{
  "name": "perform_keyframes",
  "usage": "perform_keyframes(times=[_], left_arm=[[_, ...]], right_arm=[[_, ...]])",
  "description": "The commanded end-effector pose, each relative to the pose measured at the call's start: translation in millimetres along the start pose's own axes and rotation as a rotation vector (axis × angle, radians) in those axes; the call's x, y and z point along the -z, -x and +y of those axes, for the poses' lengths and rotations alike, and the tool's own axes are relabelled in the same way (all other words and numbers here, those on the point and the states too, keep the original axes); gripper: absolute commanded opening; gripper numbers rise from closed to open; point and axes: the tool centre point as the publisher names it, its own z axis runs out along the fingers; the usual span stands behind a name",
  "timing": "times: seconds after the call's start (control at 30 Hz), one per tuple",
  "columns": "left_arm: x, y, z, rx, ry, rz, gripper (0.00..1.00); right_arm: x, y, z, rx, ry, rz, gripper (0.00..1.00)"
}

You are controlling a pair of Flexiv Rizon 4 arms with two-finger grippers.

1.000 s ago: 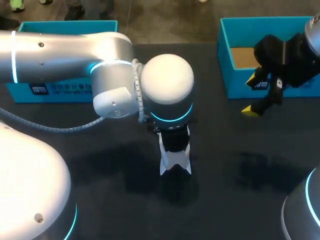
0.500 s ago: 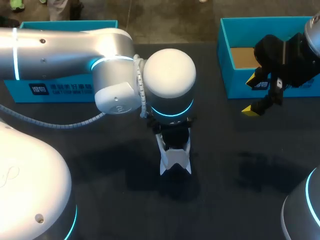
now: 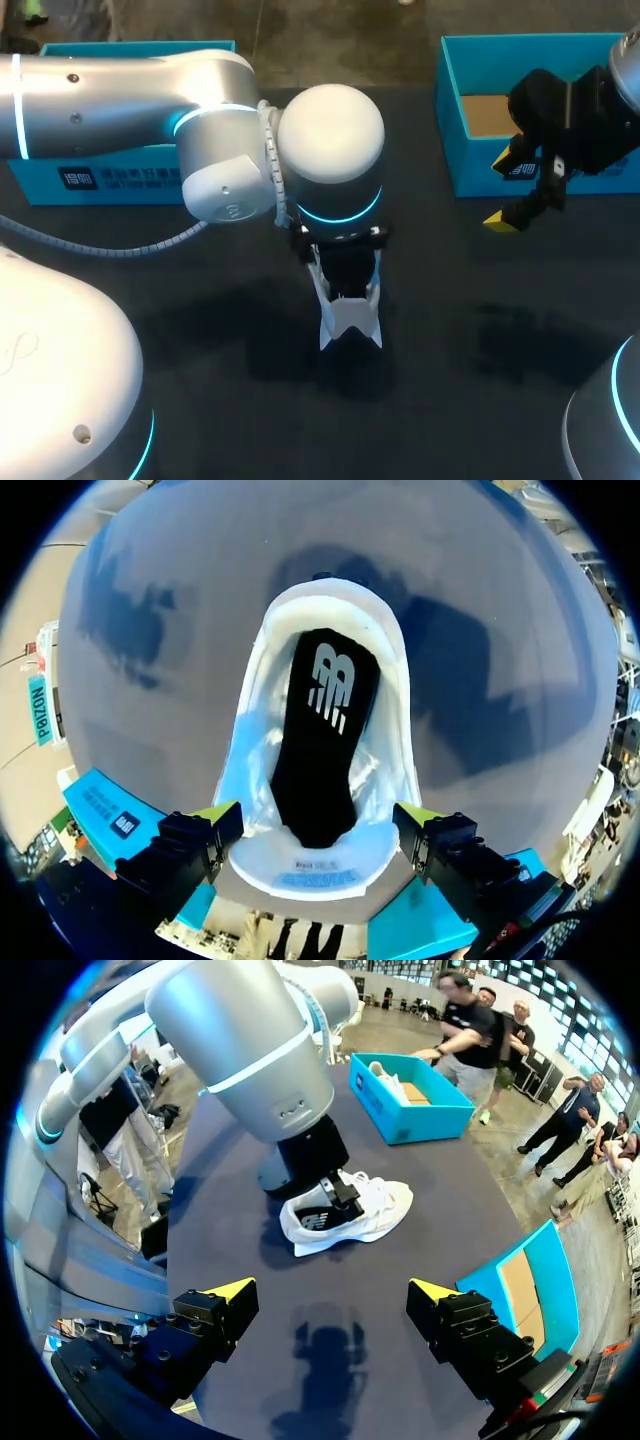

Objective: Take the shoe out of the shoebox, open the shoe tongue, remove and reinsert the insole, then place the shoe into the shoebox

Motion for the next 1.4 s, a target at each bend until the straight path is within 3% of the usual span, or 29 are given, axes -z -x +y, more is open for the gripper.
perform_keyframes(times=[0.03, 0.8, 0.87, 0.9, 0.97, 1.0, 1.07, 1.4], left_arm=[[9.2, -2.3, 6.9, -0.007, -0.002, -0.008, 1.0], [35.3, -3.0, 65.4, -0.051, 0.069, -0.009, 1.0], [36.7, -2.9, 68.2, -0.048, 0.077, -0.012, 0.86], [37.6, -2.8, 69.2, -0.057, 0.072, -0.015, 0.7], [38.6, -2.8, 70.2, -0.063, 0.065, -0.015, 0.66], [38.6, -2.8, 70.4, -0.068, 0.057, -0.014, 0.52], [38.7, -2.8, 69.9, -0.074, 0.059, -0.016, 0.45], [32.0, -0.4, 55.2, -0.1, 0.014, -0.033, 0.42]], right_arm=[[-2.2, 1.7, 1.7, -0.001, -0.004, 0.002, 1.0], [-2.2, 1.7, 1.7, -0.001, -0.004, 0.002, 1.0], [-2.2, 1.7, 1.7, -0.001, -0.004, 0.002, 1.0], [-2.2, 1.7, 1.7, -0.001, -0.004, 0.002, 1.0], [-2.2, 1.7, 1.7, -0.001, -0.004, 0.002, 1.0], [-2.2, 1.7, 1.7, -0.001, -0.004, 0.002, 1.0], [-2.2, 1.7, 1.7, -0.001, -0.004, 0.002, 1.0], [-2.2, 1.7, 1.7, -0.001, -0.004, 0.002, 1.0]])
